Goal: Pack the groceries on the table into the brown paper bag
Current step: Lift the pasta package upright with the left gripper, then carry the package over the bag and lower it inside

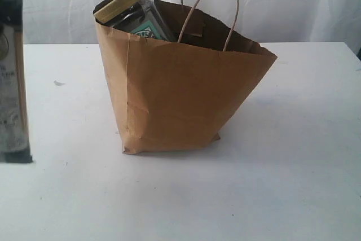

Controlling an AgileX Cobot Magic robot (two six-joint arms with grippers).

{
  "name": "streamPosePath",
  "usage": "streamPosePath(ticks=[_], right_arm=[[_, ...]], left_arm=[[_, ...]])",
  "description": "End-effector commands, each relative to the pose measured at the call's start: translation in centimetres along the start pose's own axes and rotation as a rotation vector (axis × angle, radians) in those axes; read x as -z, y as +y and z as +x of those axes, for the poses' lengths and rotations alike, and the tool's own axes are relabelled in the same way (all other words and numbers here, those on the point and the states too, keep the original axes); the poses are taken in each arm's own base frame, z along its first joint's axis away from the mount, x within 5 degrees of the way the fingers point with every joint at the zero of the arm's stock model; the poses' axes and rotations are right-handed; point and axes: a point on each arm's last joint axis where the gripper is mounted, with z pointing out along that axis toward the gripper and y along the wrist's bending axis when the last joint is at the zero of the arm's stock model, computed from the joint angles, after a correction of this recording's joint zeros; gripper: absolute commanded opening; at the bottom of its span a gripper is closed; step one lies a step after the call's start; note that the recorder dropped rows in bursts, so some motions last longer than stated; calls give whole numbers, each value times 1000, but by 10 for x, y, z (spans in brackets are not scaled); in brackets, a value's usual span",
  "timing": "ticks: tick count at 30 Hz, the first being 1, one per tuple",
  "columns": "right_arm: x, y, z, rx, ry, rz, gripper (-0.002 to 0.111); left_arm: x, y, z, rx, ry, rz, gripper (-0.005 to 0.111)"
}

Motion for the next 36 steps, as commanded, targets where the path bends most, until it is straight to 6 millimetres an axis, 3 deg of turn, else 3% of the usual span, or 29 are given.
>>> streamPosePath(ticks=[1,7,12,14,19,24,29,36], right_arm=[[0,0,-1,12,-18,7,0],[0,0,-1,12,-18,7,0],[0,0,-1,13,-16,1,0],[0,0,-1,14,-17,-6,0],[1,4,-1,24,-21,-66,0],[1,4,-1,26,-22,-77,0],[1,5,-1,25,-19,-84,0],[1,5,-1,25,-19,-84,0]], left_arm=[[83,-3,-19,101,-337,93,0],[145,-12,-51,160,-719,274,0],[158,-12,-78,270,-986,398,0],[150,-12,-85,286,-993,414,0],[97,-20,-113,284,-942,476,0],[60,-47,-134,196,-954,526,0],[49,-77,-152,0,-988,522,0],[42,-95,-173,0,-1035,521,0]])
